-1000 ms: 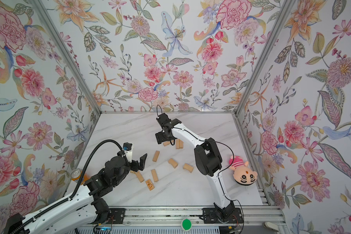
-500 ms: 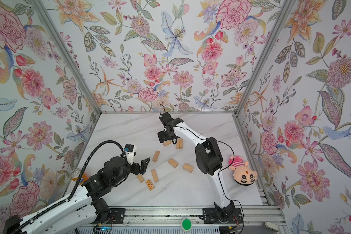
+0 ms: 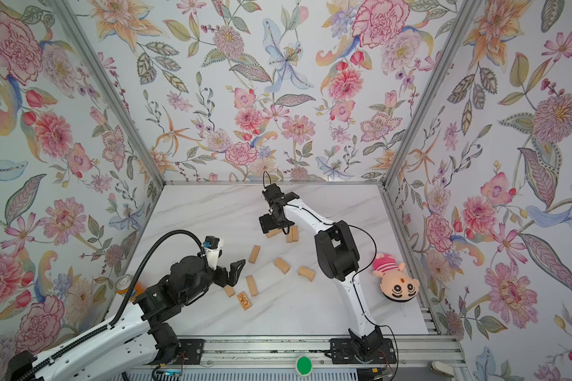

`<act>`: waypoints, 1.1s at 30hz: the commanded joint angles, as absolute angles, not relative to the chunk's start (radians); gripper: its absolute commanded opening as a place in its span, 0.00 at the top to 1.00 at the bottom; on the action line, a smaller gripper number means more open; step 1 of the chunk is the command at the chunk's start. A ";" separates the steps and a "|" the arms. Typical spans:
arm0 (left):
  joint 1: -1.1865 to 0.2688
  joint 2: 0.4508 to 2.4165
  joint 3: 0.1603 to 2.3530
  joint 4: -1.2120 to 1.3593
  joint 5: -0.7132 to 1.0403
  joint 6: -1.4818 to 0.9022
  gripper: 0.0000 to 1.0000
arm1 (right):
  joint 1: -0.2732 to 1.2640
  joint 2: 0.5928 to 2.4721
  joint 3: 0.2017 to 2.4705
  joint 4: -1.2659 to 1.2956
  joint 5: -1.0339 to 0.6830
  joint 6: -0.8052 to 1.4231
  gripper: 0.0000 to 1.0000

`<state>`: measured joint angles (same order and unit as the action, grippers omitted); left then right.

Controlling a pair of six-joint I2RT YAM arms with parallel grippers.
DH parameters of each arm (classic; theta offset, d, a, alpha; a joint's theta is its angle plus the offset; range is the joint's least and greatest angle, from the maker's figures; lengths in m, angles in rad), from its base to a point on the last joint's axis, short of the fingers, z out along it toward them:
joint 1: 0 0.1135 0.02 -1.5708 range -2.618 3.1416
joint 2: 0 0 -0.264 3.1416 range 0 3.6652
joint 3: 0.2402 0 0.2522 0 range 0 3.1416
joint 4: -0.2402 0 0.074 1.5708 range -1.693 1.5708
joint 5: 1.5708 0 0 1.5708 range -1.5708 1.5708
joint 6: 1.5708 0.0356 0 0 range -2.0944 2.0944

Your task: Build the wood block tower

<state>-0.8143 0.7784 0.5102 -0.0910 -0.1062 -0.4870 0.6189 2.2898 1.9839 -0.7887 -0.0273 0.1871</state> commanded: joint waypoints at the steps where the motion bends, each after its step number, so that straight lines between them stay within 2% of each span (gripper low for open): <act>1: -0.827 0.785 0.496 -0.095 -0.088 -0.490 0.01 | 0.624 2.319 2.016 -0.805 -0.033 0.172 0.11; 33: -0.827 0.766 0.487 -0.100 -0.113 -0.493 0.01 | 0.639 2.393 2.071 -0.835 -0.004 0.163 0.08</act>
<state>-0.8150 0.7780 0.4950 -0.0902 -0.1081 -0.4873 0.6384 2.3791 2.0491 -0.8047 -0.0181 0.1780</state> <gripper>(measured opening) 0.994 0.914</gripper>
